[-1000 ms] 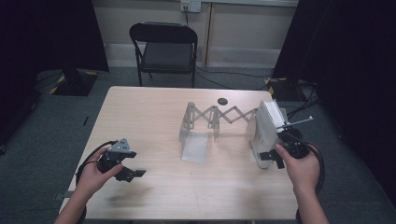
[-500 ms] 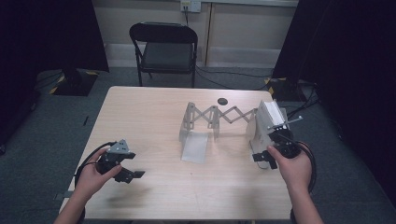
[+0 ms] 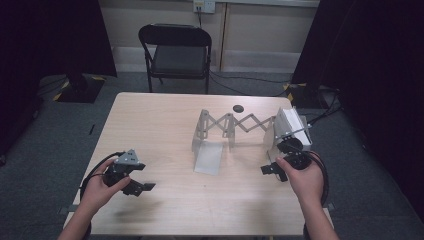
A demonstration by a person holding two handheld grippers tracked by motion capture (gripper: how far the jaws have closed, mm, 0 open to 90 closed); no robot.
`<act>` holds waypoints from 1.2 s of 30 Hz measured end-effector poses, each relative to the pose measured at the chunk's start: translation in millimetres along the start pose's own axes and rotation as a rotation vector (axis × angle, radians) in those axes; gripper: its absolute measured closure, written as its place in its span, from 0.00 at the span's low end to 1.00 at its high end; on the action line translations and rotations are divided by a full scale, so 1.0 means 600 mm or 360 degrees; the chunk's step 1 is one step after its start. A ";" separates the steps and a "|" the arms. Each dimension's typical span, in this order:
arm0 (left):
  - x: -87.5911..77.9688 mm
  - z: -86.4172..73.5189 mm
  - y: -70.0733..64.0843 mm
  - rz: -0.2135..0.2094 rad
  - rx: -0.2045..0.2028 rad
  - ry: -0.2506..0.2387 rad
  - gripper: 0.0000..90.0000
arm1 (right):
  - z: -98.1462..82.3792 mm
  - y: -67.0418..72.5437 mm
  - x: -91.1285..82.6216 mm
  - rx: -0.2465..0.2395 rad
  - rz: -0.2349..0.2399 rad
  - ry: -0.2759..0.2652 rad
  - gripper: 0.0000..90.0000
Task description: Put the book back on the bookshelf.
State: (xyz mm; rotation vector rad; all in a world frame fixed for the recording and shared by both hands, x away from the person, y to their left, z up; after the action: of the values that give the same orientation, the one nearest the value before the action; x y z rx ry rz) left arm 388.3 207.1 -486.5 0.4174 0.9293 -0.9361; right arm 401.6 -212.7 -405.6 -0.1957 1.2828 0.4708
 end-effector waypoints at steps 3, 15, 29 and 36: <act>0.000 -0.001 0.000 -0.0005 -0.0002 -0.0006 0.19 | 0.004 0.012 0.003 -0.0033 0.0009 0.0005 0.26; -0.002 -0.006 0.002 0.0005 -0.0005 0.0004 0.19 | 0.014 0.037 0.016 -0.0099 0.0041 0.0016 0.26; -0.005 -0.009 0.003 0.0006 -0.0020 -0.0016 0.19 | 0.027 0.073 0.034 -0.0175 0.0080 0.0016 0.26; -0.008 -0.011 0.004 0.0009 -0.0021 -0.0017 0.19 | 0.039 0.093 0.040 -0.0214 0.0104 0.0006 0.26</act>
State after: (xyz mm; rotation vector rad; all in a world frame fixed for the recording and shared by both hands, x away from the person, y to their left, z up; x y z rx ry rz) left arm 385.8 215.3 -486.6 0.4033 0.9241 -0.9257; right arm 402.0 -148.5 -415.2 -0.2680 1.2652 0.6138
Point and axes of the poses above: each handheld gripper's, and its own axes: x roughly forward along the jaws, z roughly out of its top, y roughly to its left, the point moved 7 cm from there along x, roughly forward along the jaws, and after that the axes turned 9 degrees about y, right-handed, at the moved point
